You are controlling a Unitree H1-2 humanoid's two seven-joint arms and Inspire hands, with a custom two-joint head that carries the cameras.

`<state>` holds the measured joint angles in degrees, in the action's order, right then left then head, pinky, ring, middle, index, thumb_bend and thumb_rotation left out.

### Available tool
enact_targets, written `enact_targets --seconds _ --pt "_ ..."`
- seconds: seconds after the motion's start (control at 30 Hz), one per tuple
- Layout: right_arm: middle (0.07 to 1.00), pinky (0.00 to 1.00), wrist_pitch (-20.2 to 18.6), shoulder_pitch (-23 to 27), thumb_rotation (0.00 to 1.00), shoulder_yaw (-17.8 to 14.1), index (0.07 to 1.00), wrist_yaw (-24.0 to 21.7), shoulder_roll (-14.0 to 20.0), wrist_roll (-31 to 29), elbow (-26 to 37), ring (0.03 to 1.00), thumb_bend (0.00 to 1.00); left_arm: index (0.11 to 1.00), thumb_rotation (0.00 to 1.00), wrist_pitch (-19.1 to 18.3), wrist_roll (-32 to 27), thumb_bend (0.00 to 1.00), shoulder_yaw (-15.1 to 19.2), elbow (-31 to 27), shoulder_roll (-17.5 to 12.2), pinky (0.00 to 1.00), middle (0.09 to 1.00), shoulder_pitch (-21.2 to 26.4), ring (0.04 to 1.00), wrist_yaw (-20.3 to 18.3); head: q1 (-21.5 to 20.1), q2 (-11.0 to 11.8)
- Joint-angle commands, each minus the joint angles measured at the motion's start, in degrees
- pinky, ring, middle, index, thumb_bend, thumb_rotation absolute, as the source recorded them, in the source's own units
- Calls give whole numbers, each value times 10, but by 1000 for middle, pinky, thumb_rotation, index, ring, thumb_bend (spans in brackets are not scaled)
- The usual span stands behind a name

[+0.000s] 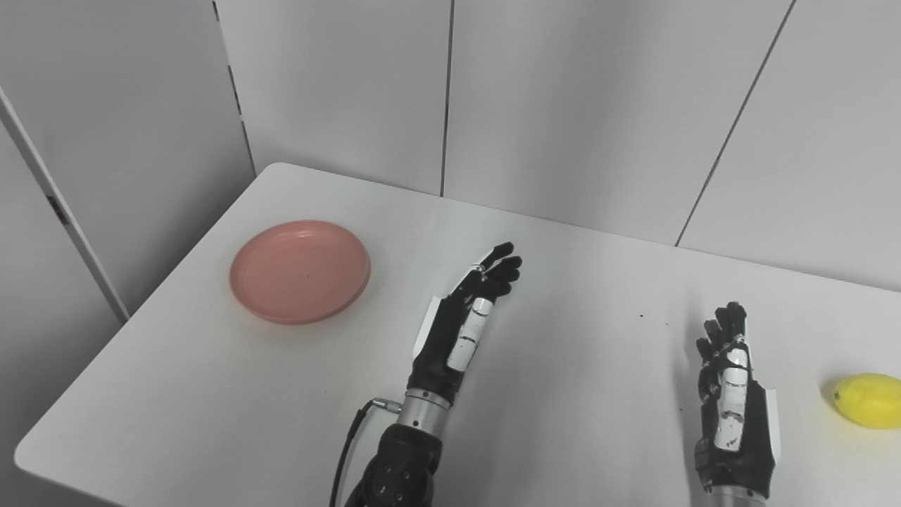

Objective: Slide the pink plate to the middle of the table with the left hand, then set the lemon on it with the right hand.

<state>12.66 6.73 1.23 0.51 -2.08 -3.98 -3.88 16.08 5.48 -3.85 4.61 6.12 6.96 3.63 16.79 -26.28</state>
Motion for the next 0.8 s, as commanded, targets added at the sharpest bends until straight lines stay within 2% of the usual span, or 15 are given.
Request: enact_targets --seconds 0.0,0.2,0.37,0.57,0.77 --pt "996 1000 17 -15 1000 -3 995 -9 9 1 -18 998 713 792 1000 -9 -15 686 13 -28 -18 795 801 4 794 -6 0 0" --pt "1000 1000 11 -14 1000 2 1000 -12 5 1 -21 1000 732 775 1000 -67 -28 684 39 -98 -56 757 790 12 777 -14 10 6" --pt "1000 1000 11 -11 1000 7 1000 -15 0 0 -21 1000 739 755 1000 -94 -58 681 80 -113 -85 718 768 28 747 -8 9 8" --pt "1000 1000 9 -12 1000 6 1000 -17 -3 -3 -17 1000 739 761 1000 -90 -86 703 124 -87 -128 764 768 55 755 -16 9 8" --pt "1000 1000 7 -13 1000 4 1000 -17 -1 0 -15 1000 742 747 1000 -64 -119 709 163 -16 -171 718 754 93 743 -17 20 11"
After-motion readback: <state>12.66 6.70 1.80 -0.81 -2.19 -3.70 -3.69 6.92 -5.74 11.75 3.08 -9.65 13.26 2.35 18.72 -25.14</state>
